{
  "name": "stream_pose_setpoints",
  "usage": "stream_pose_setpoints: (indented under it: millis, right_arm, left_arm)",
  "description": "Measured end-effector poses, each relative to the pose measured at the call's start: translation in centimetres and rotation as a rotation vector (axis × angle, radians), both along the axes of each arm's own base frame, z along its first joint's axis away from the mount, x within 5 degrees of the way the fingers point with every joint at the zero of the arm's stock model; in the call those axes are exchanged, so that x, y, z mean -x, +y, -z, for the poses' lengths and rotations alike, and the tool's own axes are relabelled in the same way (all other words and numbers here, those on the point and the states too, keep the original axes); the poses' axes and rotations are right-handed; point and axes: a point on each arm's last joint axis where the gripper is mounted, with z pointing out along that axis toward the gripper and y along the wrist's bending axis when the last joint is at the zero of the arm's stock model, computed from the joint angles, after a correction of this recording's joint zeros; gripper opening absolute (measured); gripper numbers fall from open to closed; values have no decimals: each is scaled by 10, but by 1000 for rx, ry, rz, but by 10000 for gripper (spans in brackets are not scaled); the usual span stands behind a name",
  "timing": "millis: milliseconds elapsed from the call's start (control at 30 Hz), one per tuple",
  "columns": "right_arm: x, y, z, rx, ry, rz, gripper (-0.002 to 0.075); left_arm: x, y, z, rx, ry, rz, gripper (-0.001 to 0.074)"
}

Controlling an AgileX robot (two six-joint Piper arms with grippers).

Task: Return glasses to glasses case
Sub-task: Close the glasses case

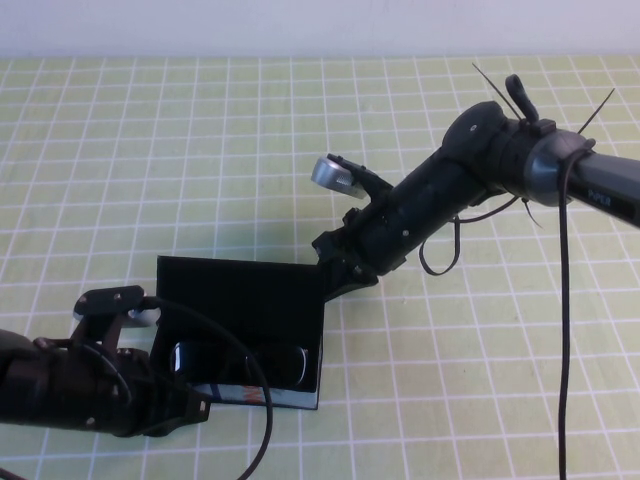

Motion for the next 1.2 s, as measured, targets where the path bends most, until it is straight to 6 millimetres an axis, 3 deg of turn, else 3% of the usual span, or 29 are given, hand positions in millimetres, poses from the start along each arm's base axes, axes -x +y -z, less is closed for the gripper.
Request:
stream_pose_setpoints:
  millis: [400, 500, 733, 933, 1200]
  right_arm:
    - [14, 3, -45, -38, -78, -34, -16]
    - [28, 11, -46, -27, -70, -69, -16]
    - [60, 30, -26, 22, -4, -157, -15]
    - [70, 32, -15, 90, 4, -191, -16]
    - [68, 31, -14, 130, -2, -161, -16]
  left_arm:
    - [0, 0, 0, 1, 0, -2, -1]
    - [0, 0, 0, 3, 0, -5, -1]
    - [4, -1, -3, 20, 22, 13, -1]
    - [21, 1, -30, 4, 3, 64, -1]
    - [56, 9, -91, 22, -223, 62, -1]
